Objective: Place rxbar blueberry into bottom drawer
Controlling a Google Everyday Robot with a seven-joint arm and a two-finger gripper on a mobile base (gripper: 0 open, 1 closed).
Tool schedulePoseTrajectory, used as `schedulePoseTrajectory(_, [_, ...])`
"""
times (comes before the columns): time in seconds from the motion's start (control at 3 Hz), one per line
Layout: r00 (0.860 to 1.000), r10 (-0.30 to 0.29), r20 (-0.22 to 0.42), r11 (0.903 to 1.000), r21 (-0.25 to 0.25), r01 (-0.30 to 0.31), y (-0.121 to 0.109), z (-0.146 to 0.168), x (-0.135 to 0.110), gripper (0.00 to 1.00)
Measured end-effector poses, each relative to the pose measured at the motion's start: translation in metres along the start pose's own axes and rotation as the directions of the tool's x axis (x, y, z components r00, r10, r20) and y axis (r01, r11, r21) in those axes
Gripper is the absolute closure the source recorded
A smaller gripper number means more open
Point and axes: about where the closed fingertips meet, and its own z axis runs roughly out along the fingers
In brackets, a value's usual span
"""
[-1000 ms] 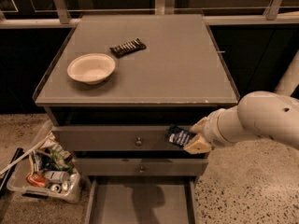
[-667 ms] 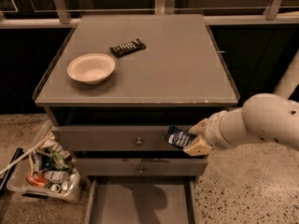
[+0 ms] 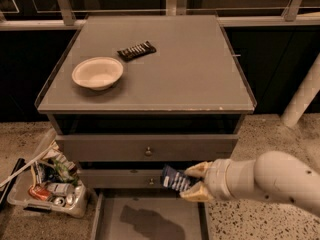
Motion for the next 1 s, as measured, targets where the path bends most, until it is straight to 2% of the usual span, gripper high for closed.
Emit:
schedulePoseTrajectory(0.33, [0.998,-0.056,0.037,0.9981,-0.025,0.057,0.042,0.035,0.017,1.0])
schedulePoseTrajectory(0.67, [0.998,-0.049,0.043,0.9975,-0.048,0.051,0.063,0.075,0.038,1.0])
schedulePoseTrajectory(1.0, [1.0,0.018,0.013,0.9972,-0.073,-0.017,0.06,0.121,0.061,1.0])
